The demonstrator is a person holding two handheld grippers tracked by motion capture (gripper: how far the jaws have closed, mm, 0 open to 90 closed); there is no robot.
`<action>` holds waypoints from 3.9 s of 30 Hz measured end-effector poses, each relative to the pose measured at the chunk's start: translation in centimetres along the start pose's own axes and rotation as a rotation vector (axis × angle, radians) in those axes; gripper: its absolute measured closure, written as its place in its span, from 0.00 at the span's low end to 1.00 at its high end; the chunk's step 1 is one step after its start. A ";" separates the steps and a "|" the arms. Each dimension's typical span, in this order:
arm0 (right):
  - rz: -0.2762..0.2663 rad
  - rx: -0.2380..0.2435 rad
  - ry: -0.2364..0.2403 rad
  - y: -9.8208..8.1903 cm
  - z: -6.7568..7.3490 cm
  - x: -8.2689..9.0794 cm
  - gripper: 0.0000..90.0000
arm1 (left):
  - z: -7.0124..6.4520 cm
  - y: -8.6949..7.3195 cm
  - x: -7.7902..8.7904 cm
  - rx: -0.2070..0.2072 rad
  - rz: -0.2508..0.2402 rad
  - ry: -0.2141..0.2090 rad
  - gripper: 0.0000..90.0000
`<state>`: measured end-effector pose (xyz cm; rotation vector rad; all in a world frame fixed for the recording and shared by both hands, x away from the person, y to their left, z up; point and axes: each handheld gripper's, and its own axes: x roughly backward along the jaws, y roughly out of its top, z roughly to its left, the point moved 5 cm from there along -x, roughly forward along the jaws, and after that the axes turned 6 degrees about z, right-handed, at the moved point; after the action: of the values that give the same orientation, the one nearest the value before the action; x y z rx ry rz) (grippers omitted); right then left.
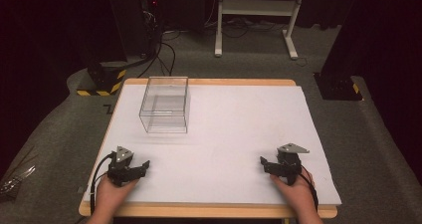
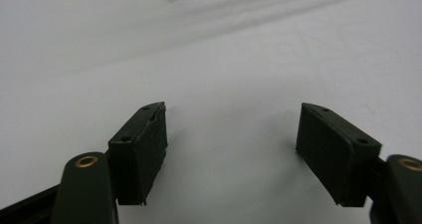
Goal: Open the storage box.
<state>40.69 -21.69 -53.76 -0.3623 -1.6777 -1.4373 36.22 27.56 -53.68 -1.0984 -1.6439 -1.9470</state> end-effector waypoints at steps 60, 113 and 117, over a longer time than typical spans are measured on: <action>-0.003 -0.004 0.007 0.0 -0.1 0.0 0.24 | -3.1 6.4 0.7 0.019 -0.149 -0.034 0.17; -0.005 -0.004 0.017 0.0 -0.1 0.1 0.23 | -3.2 14.2 -4.7 0.121 -0.141 0.069 0.15; -0.005 -0.004 0.017 0.0 -0.1 0.0 0.23 | -3.5 14.3 -4.8 0.135 -0.142 0.101 0.17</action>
<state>40.71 -21.81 -53.73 -0.3477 -1.6635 -1.4433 48.15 19.64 -47.89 -0.8396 -1.8120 -1.9102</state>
